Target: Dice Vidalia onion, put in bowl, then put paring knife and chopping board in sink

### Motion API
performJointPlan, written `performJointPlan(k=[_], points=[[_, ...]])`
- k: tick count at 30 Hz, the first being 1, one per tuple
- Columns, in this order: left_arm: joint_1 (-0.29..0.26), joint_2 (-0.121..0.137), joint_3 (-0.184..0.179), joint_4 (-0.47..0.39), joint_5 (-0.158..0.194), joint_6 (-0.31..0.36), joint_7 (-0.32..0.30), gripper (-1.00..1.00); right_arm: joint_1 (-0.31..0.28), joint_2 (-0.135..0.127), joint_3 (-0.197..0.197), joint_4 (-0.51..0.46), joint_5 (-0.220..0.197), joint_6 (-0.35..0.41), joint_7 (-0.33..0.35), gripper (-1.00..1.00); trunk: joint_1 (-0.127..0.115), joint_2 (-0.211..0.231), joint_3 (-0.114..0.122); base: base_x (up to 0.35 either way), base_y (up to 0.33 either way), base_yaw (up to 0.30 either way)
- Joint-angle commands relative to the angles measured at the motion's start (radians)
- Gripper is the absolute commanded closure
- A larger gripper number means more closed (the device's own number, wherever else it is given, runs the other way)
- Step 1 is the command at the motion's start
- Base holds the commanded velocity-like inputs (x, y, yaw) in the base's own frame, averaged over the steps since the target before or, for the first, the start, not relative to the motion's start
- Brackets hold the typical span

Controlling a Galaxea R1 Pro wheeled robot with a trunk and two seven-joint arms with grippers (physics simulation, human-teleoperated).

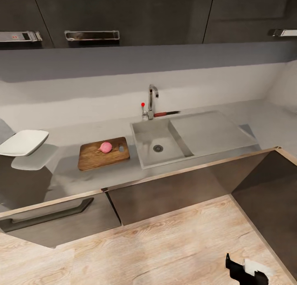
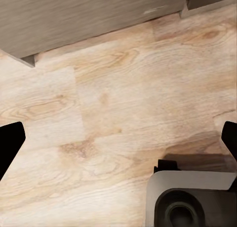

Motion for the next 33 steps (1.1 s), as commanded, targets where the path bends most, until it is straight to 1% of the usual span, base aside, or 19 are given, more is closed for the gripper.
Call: performJointPlan(k=[1,3,4,5,6,8,10,13,14,16,18,22,24,25,28,29,30,31,33], points=[[-0.001,-0.001,-0.009,0.003,0.002,-0.004,0.005,-1.0,0.0,0.001,-0.001,-0.037,-0.002,0.023,-0.01,-1.0,0.0,-0.002,-0.002,0.0,0.0,0.0],[-0.001,-0.001,-0.009,0.003,0.002,-0.002,0.005,-1.0,0.0,0.0,-0.001,-0.166,-0.006,0.138,-0.048,-1.0,0.0,-0.002,-0.002,0.0,0.0,0.0],[-0.001,-0.001,-0.009,0.003,0.002,-0.002,0.005,-1.0,0.0,0.0,0.0,-0.261,-0.008,0.226,-0.08,-1.0,0.0,-0.002,-0.002,0.0,0.0,0.0],[-0.001,-0.001,-0.009,0.003,0.002,-0.001,0.005,-1.0,-0.001,0.0,0.001,-0.321,-0.009,0.276,-0.102,-1.0,0.0,-0.002,-0.002,0.0,0.0,0.0],[-0.001,-0.001,-0.009,0.003,0.002,-0.001,0.005,-1.0,-0.001,-0.001,0.001,-0.348,-0.009,0.297,-0.112,-1.0,0.0,-0.002,-0.002,0.0,0.0,0.0],[-0.001,-0.002,-0.009,0.003,0.002,-0.001,0.005,-1.0,-0.022,-0.001,0.005,-0.475,-0.009,0.382,-0.172,-1.0,0.0,-0.002,-0.002,0.0,0.0,0.0],[-0.001,-0.002,-0.009,0.003,0.002,0.0,0.005,-1.0,-0.055,-0.001,0.007,-0.503,-0.009,0.41,-0.199,-1.0,0.0,-0.002,-0.002,0.0,0.0,0.0],[-0.001,-0.002,-0.009,0.003,0.002,0.0,0.005,-1.0,-0.152,-0.001,0.023,-0.526,-0.006,0.497,-0.235,-1.0,0.0,-0.002,-0.002,0.0,0.0,0.0],[-0.001,-0.002,-0.009,0.003,0.002,0.0,0.005,-1.0,-0.173,-0.001,0.028,-0.527,-0.006,0.515,-0.24,-1.0,0.0,-0.002,-0.002,0.0,0.0,0.0],[-0.001,-0.002,-0.009,0.003,0.002,0.0,0.005,-1.0,-0.259,-0.001,0.051,-0.531,-0.004,0.581,-0.268,-1.0,0.0,-0.002,-0.002,0.0,0.0,0.0],[0.0,-0.002,-0.009,0.003,0.002,0.0,0.004,-1.0,-0.34,-0.001,0.091,-0.532,-0.003,0.636,-0.309,-1.0,0.0,-0.002,-0.002,0.0,0.0,0.0],[-0.001,-0.003,-0.009,0.003,0.002,0.0,0.003,-1.0,-0.485,0.002,0.205,-0.533,-0.003,0.713,-0.426,-1.0,0.0,-0.002,-0.002,0.0,0.0,0.0],[-0.001,-0.003,-0.009,0.003,0.002,0.0,0.003,-1.0,-0.55,0.005,0.236,-0.532,-0.004,0.753,-0.468,-1.0,0.0,-0.002,-0.002,0.0,0.0,0.0],[-0.001,-0.003,-0.009,0.003,0.002,0.0,0.003,-1.0,-0.597,0.006,0.247,-0.532,-0.004,0.791,-0.485,-1.0,0.0,-0.002,-0.002,0.0,0.0,0.0],[-0.001,-0.003,-0.009,0.003,0.002,0.0,0.003,-1.0,-0.677,0.007,0.255,-0.529,-0.006,0.853,-0.497,-1.0,0.0,-0.002,-0.002,0.0,0.0,0.0],[-0.001,-0.003,-0.009,0.003,0.002,0.016,0.003,-1.0,-0.757,0.008,0.258,-0.524,-0.007,0.901,-0.501,-1.0,0.0,-0.002,-0.002,0.0,0.0,0.0],[-0.001,-0.003,-0.009,0.003,0.001,0.022,0.002,-1.0,-0.772,0.008,0.258,-0.521,-0.007,0.909,-0.501,-1.0,0.0,-0.002,-0.002,0.0,0.0,0.0],[0.0,-0.003,-0.009,0.003,0.001,0.047,0.0,-1.0,-0.816,0.01,0.259,-0.508,-0.007,0.931,-0.501,-1.0,0.0,-0.002,-0.002,0.0,0.0,0.0],[-0.001,-0.003,-0.009,0.002,0.001,0.071,-0.002,-1.0,-0.878,0.02,0.261,-0.474,-0.007,0.954,-0.501,-1.0,0.0,-0.002,-0.002,0.0,0.0,0.0]])
